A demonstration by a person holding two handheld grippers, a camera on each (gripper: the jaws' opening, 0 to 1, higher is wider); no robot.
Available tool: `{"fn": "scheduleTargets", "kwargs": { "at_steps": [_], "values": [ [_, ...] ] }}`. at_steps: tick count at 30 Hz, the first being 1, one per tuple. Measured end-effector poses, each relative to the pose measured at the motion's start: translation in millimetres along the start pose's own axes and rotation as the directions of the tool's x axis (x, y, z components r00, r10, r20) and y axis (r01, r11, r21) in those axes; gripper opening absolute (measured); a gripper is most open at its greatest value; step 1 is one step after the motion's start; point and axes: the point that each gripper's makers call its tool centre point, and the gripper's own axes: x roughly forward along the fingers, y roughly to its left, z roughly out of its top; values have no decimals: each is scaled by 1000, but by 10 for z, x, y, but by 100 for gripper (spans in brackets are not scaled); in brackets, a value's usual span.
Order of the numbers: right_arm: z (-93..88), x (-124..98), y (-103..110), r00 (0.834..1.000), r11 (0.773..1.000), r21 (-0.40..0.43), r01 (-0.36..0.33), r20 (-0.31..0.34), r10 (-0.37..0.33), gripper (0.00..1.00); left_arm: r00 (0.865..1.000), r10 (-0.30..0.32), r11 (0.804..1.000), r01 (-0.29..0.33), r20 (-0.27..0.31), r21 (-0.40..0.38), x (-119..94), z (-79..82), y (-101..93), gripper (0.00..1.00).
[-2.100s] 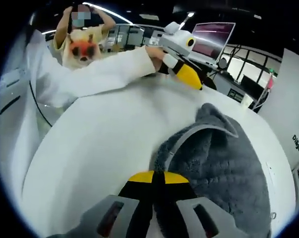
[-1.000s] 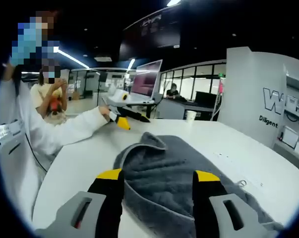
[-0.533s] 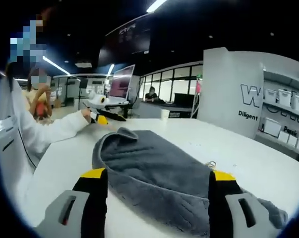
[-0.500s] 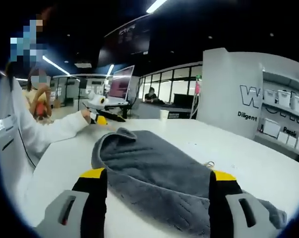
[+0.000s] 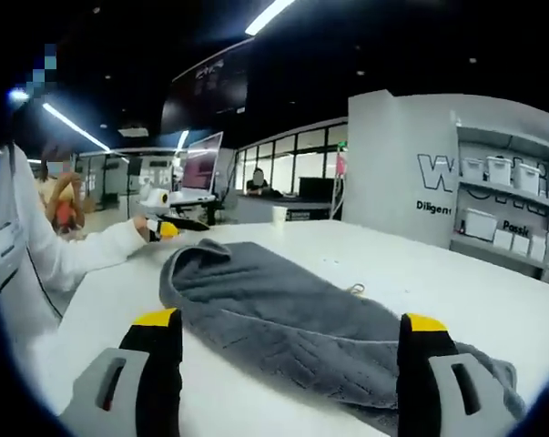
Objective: Open the folded towel by lifting each exposed corner and separating the folded layers until the towel lies flat within the target outline without major curled edges
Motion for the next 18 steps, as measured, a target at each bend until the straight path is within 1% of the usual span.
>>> {"fn": "scheduleTargets", "kwargs": {
  "at_steps": [1,2,4,5,7,8,9,10,12,13,14,16,18],
  "values": [
    [6,3,13,1000,1000,6,-7,4,7,99,1000,7,1000,-7,6,-7,1,-9,-29,100],
    [16,8,55,1000,999,28,-29,12,29,99,1000,18,1000,-18,12,-26,0,-18,-63,100],
    [19,0,50,999,999,31,-31,12,31,99,999,26,999,-26,25,-32,7,-15,-152,100],
    [24,-8,47,1000,999,21,-25,12,25,99,999,31,999,-31,23,-33,27,-10,-229,100],
    [16,-31,41,1000,1000,-2,-14,3,14,99,999,47,999,-47,0,-13,54,-9,-311,100],
    [21,-36,33,1000,1000,-4,-10,8,10,99,997,70,998,-70,-17,0,76,7,-345,100],
    [16,-39,38,1000,1000,0,-15,6,15,99,995,79,997,-78,-55,29,103,15,-381,100],
    [14,-41,37,1000,1000,1,-16,6,16,99,995,80,996,-78,-62,33,113,24,-393,100],
    [5,-47,41,1000,1000,8,-20,7,20,99,992,95,995,-92,-84,37,187,115,-460,100],
    [1,-50,41,1000,1000,7,-20,6,20,99,989,107,994,-105,-104,25,216,128,-470,100],
    [3,-61,33,1000,1000,9,-21,7,21,99,983,112,994,-113,-148,0,241,97,-478,100],
    [31,-78,37,999,999,31,-31,27,30,99,977,127,991,-133,-173,-22,312,102,-467,99],
    [77,-104,53,998,997,58,-46,53,43,99,962,153,987,-161,-226,-18,395,81,-442,99]
  ]
}}
